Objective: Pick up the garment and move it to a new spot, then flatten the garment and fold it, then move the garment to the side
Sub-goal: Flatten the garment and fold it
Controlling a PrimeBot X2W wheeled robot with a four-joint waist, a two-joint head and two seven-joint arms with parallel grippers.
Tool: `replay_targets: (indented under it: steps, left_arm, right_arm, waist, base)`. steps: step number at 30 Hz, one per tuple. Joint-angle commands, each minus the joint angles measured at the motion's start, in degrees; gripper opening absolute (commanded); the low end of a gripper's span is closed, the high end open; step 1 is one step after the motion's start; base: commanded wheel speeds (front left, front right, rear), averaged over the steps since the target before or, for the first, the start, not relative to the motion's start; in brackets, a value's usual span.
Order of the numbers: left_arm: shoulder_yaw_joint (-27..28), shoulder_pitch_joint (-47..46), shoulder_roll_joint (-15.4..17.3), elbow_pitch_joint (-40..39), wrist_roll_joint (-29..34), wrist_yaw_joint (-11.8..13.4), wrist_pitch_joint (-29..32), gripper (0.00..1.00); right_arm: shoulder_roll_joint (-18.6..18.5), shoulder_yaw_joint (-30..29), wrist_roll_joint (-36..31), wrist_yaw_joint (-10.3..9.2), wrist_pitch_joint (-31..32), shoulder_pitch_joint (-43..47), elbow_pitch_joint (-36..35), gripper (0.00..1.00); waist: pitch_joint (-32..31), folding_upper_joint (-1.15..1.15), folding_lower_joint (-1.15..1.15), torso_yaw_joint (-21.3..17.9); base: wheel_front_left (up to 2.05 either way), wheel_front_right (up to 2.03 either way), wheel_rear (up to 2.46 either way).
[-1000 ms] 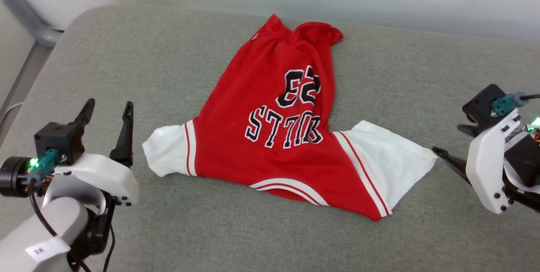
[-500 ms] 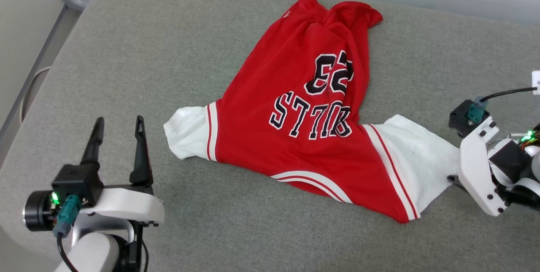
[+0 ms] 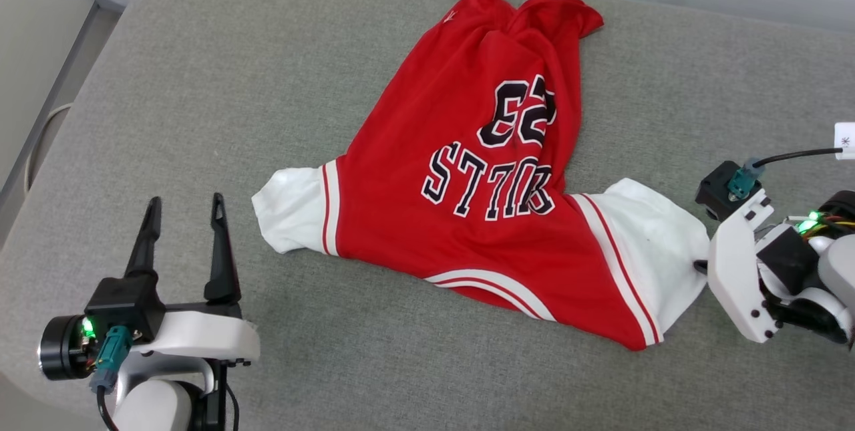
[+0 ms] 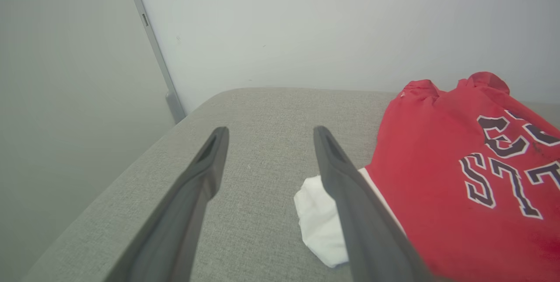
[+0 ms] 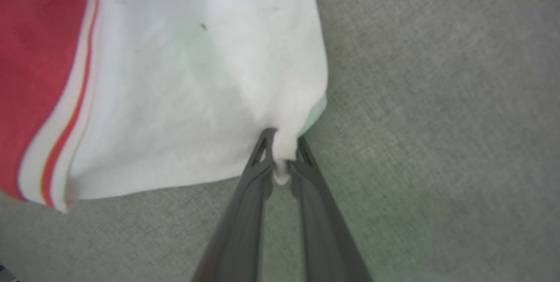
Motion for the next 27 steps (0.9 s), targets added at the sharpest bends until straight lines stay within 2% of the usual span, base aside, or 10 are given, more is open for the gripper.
replay_targets:
  steps: [1, 5, 7, 9, 11, 15, 22, 27]
  left_arm:
    - [1.4, 1.1, -0.7, 0.2, 1.1, -0.7, -0.1, 1.0]
    - [3.5, 2.8, -1.3, 0.6, 2.8, -2.0, -0.1, 1.0]
    - [4.0, 3.1, -1.5, 0.6, 3.2, -2.2, -0.1, 1.0]
    - [5.2, 4.4, -1.9, 0.6, 4.1, -2.9, -0.1, 1.0]
    - [5.6, 4.8, -2.1, 0.6, 4.4, -3.1, -0.1, 1.0]
    - [6.5, 5.9, -2.6, 0.6, 5.4, -3.9, -0.1, 1.0]
    - [7.6, 6.8, -3.0, 1.0, 6.8, -5.1, -0.1, 1.0]
    - [7.6, 6.5, -3.4, 1.7, 7.4, -6.1, -0.1, 1.0]
  right_arm:
    - [1.5, 1.2, 0.6, 0.06, -3.3, 2.1, 0.9, 0.0]
    - [-0.1, -2.0, 1.0, 0.04, -10.9, 1.9, -1.2, 0.0]
    - [-0.7, -2.8, 1.1, 0.04, -12.4, 2.3, -1.8, 0.0]
    - [-2.7, -5.6, 1.9, 0.04, -15.8, 4.9, -3.5, 0.0]
    - [-3.5, -6.8, 2.2, 0.04, -16.7, 6.0, -4.1, 0.0]
    - [-6.3, -12.8, 4.2, 0.04, -19.1, 11.5, -4.9, 0.0]
    - [-8.2, -24.6, 6.6, 0.04, -22.1, 22.4, -0.1, 0.0]
    - [-7.1, -30.9, 7.0, 0.04, -22.9, 28.1, 5.0, 0.0]
  waist:
    - [-1.2, 0.0, 0.0, -1.1]
    - [-3.1, 0.0, 0.0, -2.8]
    - [-3.5, 0.0, 0.0, -3.3]
    - [-4.7, 0.0, 0.0, -4.7]
    - [-5.0, 0.0, 0.0, -5.1]
    - [-5.8, 0.0, 0.0, -6.8]
    - [-6.4, 0.0, 0.0, -8.9]
    - [-6.7, 0.0, 0.0, -9.5]
  base:
    - [0.0, 0.0, 0.0]
    - [0.0, 0.0, 0.0]
    - [0.0, 0.0, 0.0]
    - [0.0, 0.0, 0.0]
    - [0.0, 0.0, 0.0]
    - [0.0, 0.0, 0.0]
    - [0.0, 0.0, 0.0]
    - [0.0, 0.0, 0.0]
